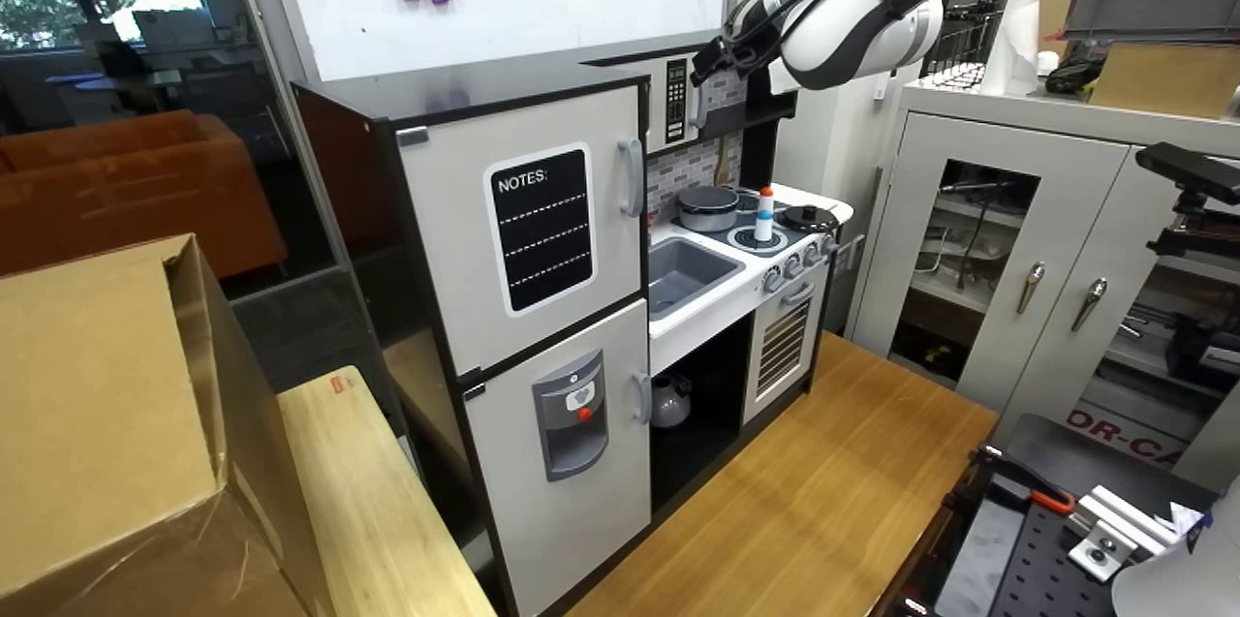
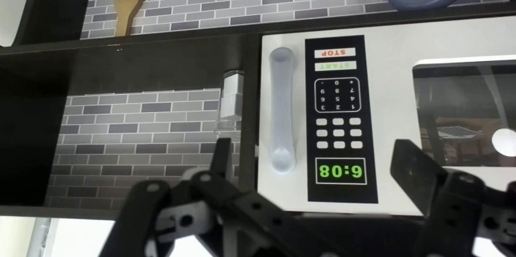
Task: Open the microwave door.
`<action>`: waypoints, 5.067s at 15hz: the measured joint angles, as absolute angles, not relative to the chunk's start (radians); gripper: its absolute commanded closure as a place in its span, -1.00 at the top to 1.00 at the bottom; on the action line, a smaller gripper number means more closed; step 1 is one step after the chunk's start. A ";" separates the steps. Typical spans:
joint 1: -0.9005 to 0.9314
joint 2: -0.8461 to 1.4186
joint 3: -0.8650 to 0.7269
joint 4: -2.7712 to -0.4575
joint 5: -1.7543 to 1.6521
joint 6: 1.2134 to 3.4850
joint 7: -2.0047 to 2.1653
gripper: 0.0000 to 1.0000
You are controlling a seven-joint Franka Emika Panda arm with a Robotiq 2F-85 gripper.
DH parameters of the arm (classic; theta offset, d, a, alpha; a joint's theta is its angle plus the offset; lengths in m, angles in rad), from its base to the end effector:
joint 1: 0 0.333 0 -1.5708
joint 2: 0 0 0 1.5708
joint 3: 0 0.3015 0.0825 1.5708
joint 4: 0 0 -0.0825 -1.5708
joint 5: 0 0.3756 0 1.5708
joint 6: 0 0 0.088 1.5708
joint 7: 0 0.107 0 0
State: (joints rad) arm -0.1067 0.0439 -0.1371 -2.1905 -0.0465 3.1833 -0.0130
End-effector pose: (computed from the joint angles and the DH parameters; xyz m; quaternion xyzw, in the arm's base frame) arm 0.5646 -0.1351 0.4735 0.8859 -0.0800 0.4515 0.0708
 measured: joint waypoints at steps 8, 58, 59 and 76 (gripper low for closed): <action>-0.106 0.111 -0.130 -2.151 -0.046 3.183 -0.013 1.00; -0.141 0.242 -0.099 -2.028 0.008 3.177 -0.038 -0.62; -0.142 0.242 -0.100 -2.028 0.008 3.176 -0.038 -0.79; -0.143 0.240 -0.112 -2.024 0.008 3.171 -0.026 -0.91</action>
